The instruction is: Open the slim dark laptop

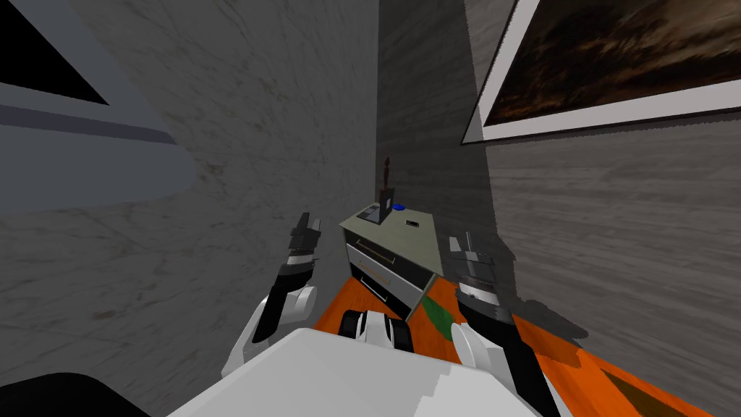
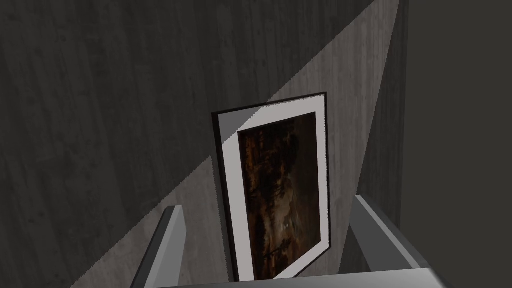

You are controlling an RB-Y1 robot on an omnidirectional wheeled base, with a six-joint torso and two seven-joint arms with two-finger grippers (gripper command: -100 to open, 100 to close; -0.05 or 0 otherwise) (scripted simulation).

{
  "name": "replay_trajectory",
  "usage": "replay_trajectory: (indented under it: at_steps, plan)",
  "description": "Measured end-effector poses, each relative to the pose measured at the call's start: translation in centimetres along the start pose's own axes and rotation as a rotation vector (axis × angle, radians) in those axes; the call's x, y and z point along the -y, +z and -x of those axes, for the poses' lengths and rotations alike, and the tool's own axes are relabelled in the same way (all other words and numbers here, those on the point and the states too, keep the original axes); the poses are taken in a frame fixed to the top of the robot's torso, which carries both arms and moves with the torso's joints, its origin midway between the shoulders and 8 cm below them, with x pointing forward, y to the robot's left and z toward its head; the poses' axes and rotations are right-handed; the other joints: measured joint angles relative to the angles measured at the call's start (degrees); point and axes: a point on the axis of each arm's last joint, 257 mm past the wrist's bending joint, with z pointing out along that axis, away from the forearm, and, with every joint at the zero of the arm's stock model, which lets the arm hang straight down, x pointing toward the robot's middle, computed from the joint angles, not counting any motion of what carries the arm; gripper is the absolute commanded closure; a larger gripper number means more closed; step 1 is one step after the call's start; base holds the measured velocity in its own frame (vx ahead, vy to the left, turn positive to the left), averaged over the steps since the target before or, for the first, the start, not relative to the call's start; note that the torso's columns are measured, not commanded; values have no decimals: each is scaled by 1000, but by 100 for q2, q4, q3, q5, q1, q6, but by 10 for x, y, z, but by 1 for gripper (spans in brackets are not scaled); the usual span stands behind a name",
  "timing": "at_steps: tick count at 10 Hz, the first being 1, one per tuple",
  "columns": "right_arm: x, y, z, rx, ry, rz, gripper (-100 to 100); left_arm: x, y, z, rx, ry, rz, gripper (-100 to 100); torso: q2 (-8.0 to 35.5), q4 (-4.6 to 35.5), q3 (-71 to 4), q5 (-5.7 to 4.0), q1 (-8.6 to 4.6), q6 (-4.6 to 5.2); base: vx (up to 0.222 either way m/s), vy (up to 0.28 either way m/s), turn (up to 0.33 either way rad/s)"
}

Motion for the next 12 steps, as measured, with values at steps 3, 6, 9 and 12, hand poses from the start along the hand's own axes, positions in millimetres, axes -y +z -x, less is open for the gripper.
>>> replay_trajectory:
  at_steps: [3, 6, 9, 12]
  plan:
    - [0, 0, 0, 0, 0, -1, 0, -3, 2, -6, -46, 15, 8, -100, 696, 675, -1336, 3, 10, 1, -85, 25, -110]
    - [0, 0, 0, 0, 0, -1, 0, -13, 10, -14, -118, 34, 35, -100, 683, 689, -1388, -3, -10, 1, -85, -12, -175]
    - [0, 0, 0, 0, 0, -1, 0, -27, 22, -18, -179, 47, 75, -100, 686, 691, -1386, -1, -3, 0, -66, -23, -199]
    - [0, 0, 0, 0, 0, -1, 0, -35, 34, -23, -217, 57, 109, -100, 688, 690, -1386, -1, -6, 3, -44, -39, -252]
